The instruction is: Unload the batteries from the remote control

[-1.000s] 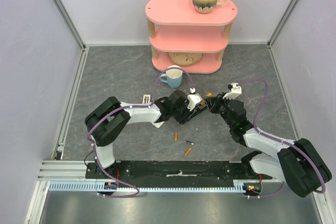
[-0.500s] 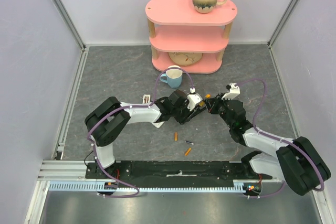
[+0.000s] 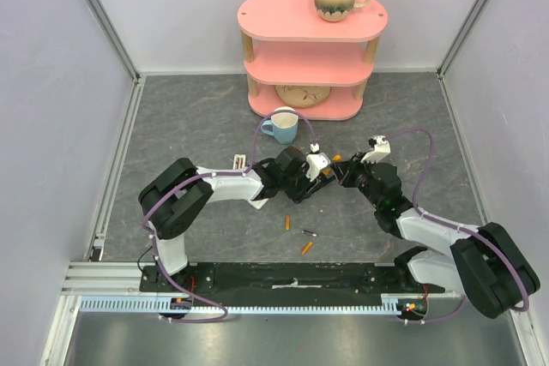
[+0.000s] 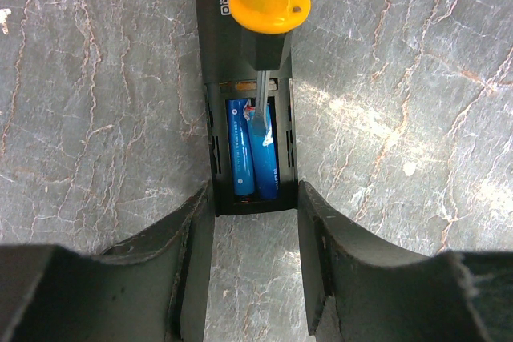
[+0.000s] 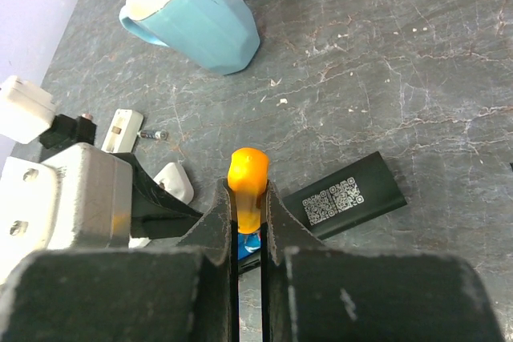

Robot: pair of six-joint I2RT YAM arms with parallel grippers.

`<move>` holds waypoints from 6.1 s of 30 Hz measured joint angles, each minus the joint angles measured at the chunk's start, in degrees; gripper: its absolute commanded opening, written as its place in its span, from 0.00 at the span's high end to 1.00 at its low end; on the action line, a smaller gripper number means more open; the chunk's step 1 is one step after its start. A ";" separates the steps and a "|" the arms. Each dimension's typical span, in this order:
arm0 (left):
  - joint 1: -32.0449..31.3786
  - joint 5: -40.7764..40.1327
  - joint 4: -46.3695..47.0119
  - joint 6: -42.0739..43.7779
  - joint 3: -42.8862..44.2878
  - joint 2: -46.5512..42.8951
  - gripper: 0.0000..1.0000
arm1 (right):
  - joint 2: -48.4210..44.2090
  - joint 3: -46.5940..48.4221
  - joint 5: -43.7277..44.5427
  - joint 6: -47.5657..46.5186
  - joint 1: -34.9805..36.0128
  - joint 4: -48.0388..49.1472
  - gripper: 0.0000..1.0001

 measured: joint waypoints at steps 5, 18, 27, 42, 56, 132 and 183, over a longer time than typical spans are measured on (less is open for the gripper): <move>0.00 0.00 -0.07 0.00 0.04 0.00 0.67 | -2.69 0.00 1.09 -0.04 0.00 -1.03 1.00; 0.00 -0.02 -0.09 0.00 0.04 0.00 0.68 | -1.11 0.00 5.16 -0.44 0.00 -2.67 1.00; 0.00 -0.07 -0.24 0.00 0.13 0.02 0.68 | 2.05 0.00 2.95 0.48 -0.11 1.29 1.00; 0.11 0.00 -0.55 -0.04 0.28 0.04 0.67 | -2.71 -0.09 -1.84 4.59 1.03 1.40 1.00; 6.05 4.81 2.47 -3.10 -9.94 -8.22 0.36 | -0.09 -0.07 -3.41 5.99 3.02 0.68 1.00; 17.64 37.29 16.68 -25.31 -9.46 -0.02 0.48 | 3.63 5.49 1.29 1.25 3.02 -2.14 1.00; 20.15 36.54 23.43 -26.29 -14.01 -6.23 0.49 | 5.33 6.51 1.01 -1.81 3.19 -6.80 1.00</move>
